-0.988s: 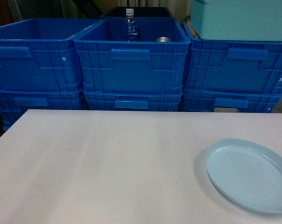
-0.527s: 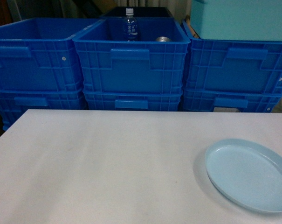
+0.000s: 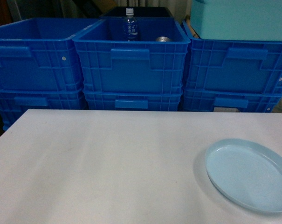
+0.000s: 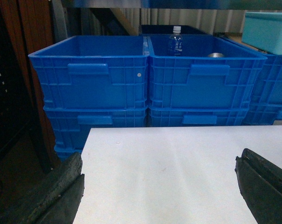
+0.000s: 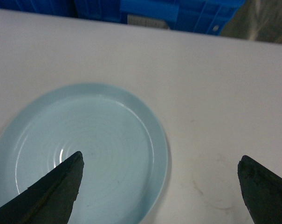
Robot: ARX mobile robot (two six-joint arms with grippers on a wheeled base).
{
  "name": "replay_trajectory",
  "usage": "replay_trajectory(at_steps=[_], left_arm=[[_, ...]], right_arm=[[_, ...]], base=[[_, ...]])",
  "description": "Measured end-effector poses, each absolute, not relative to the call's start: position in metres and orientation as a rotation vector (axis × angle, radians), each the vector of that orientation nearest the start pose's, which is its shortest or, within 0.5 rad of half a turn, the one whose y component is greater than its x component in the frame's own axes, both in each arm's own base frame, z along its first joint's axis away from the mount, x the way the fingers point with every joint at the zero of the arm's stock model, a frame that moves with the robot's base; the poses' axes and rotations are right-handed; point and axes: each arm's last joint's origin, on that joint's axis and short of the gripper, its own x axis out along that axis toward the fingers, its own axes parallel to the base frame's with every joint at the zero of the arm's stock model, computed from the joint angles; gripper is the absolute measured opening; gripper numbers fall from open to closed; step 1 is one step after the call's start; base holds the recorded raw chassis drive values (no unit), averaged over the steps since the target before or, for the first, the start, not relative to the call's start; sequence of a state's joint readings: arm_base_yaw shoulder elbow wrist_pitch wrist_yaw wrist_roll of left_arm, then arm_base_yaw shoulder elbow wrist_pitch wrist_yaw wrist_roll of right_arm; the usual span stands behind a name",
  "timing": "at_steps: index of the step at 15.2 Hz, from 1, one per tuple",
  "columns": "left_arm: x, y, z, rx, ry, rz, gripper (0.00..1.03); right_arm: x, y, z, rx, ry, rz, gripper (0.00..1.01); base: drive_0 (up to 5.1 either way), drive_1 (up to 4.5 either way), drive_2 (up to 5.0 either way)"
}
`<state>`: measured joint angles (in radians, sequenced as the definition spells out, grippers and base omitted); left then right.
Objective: Place blue tray on left shelf second layer neatly
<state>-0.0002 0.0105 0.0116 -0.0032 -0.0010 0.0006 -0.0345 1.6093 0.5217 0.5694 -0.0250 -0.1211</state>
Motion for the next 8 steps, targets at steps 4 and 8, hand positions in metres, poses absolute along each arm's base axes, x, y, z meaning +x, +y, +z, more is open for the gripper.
replay_trajectory(at_steps=[4,8], left_arm=[[0.098,0.000,0.166,0.001,0.002,0.001,0.98],[0.098,0.000,0.166,0.000,0.002,0.001,0.98]], right_arm=[[0.298,-0.020,0.087,-0.074,0.634,-0.007,0.98],[0.327,-0.028,0.067,-0.031,0.681,-0.010,0.98]], base=[[0.0,0.00,0.0],[0.0,0.00,0.0]])
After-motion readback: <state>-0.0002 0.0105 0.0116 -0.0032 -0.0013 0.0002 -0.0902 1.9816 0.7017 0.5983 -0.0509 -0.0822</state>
